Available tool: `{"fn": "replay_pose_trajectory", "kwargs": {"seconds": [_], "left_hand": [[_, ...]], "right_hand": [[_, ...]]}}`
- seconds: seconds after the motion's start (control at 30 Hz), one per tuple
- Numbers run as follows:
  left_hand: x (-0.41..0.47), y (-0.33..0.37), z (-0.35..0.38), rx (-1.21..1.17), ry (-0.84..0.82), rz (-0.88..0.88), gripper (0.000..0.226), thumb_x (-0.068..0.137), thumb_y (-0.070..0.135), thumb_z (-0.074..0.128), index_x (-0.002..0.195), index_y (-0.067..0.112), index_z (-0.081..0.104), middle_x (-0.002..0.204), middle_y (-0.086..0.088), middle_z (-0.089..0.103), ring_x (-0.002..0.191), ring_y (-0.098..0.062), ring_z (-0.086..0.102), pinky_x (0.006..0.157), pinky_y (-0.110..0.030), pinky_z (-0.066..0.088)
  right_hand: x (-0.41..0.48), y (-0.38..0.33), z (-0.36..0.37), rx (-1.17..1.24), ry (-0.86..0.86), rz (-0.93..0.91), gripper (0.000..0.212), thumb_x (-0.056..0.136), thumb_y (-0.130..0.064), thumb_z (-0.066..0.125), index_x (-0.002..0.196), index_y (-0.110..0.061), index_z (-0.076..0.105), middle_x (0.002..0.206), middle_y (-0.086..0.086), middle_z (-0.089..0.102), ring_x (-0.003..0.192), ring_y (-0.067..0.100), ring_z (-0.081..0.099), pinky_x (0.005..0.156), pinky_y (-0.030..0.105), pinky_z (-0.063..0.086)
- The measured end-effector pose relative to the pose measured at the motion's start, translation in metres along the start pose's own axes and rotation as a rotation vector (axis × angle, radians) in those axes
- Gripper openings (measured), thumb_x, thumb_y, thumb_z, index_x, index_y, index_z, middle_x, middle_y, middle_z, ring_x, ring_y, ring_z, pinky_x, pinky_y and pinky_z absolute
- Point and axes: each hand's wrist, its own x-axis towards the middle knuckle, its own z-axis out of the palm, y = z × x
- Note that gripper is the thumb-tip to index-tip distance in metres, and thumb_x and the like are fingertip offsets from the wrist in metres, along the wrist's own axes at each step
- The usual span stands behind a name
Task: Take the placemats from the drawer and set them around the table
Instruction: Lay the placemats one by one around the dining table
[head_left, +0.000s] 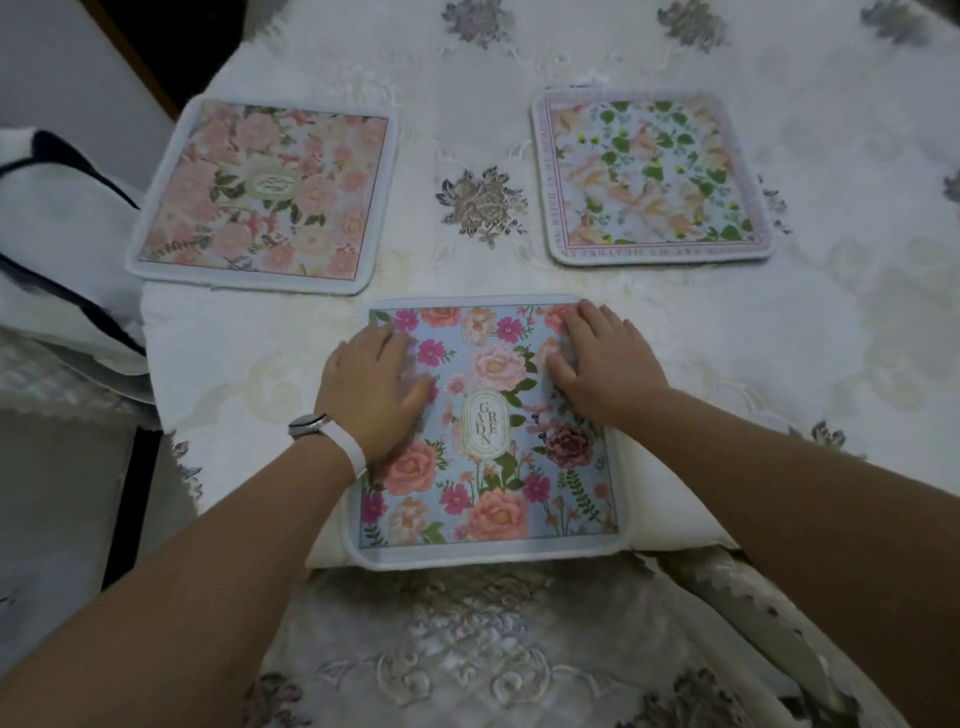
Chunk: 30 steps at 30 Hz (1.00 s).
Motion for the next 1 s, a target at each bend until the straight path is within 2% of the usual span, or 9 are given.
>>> {"fn": "replay_pose_trajectory", "kwargs": {"seconds": [0.07,0.13,0.43,0.67,0.77,0.87,1.0], "left_hand": [[-0.014,0.010,-0.011,-0.036,0.019,0.086,0.057,0.088,0.044,0.048,0.130,0.006,0.055,0.134,-0.013,0.056,0.122,-0.031,0.050,0.103,-0.046,0.037],[-0.027,0.020,-0.020,-0.044,0.045,0.134,0.055,0.088,0.042,0.050,0.129,0.007,0.057,0.132,-0.012,0.058,0.120,-0.031,0.053,0.102,-0.043,0.040],[-0.050,0.085,-0.058,0.029,0.045,0.213,0.061,0.088,0.055,0.036,0.128,0.015,0.059,0.133,-0.008,0.058,0.121,-0.029,0.054,0.102,-0.047,0.041],[-0.064,0.162,-0.067,0.052,0.068,0.182,0.055,0.090,0.053,0.031,0.128,0.023,0.058,0.134,0.000,0.056,0.125,-0.025,0.049,0.102,-0.046,0.040],[-0.067,0.208,-0.069,0.081,0.091,0.168,0.054,0.091,0.049,0.030,0.127,0.022,0.060,0.132,-0.002,0.058,0.123,-0.027,0.052,0.100,-0.046,0.040],[-0.068,0.262,-0.066,0.088,0.123,0.145,0.052,0.092,0.049,0.032,0.123,0.020,0.062,0.127,-0.002,0.061,0.118,-0.028,0.054,0.098,-0.046,0.043],[-0.068,0.338,-0.058,0.116,0.138,0.104,0.054,0.092,0.053,0.031,0.127,0.025,0.060,0.135,0.000,0.057,0.126,-0.026,0.050,0.102,-0.047,0.040]], "right_hand": [[-0.011,-0.005,-0.012,0.050,0.086,-0.056,0.049,0.096,-0.034,0.049,0.136,-0.006,0.050,0.140,0.012,0.050,0.124,0.031,0.049,0.103,0.039,0.038],[-0.025,-0.010,-0.022,0.102,0.114,-0.056,0.045,0.095,-0.031,0.052,0.132,-0.006,0.054,0.130,0.011,0.058,0.113,0.028,0.056,0.093,0.036,0.044],[-0.093,0.020,-0.077,0.132,0.066,0.005,0.055,0.096,-0.046,0.046,0.141,-0.016,0.044,0.141,0.001,0.049,0.127,0.020,0.046,0.102,0.034,0.039],[-0.128,0.084,-0.122,0.000,0.107,-0.102,0.054,0.094,-0.048,0.048,0.138,-0.018,0.049,0.140,0.001,0.051,0.126,0.023,0.046,0.101,0.035,0.039],[-0.140,0.121,-0.137,-0.029,0.103,-0.135,0.056,0.095,-0.053,0.043,0.140,-0.021,0.048,0.145,0.005,0.047,0.133,0.026,0.041,0.107,0.038,0.034],[-0.152,0.166,-0.153,-0.024,0.084,-0.175,0.070,0.090,-0.061,0.022,0.142,-0.022,0.046,0.149,0.006,0.043,0.137,0.026,0.036,0.111,0.040,0.031],[-0.168,0.232,-0.178,-0.035,0.087,-0.244,0.081,0.083,-0.063,0.008,0.147,-0.024,0.038,0.153,0.004,0.037,0.140,0.024,0.030,0.113,0.039,0.025]]}}
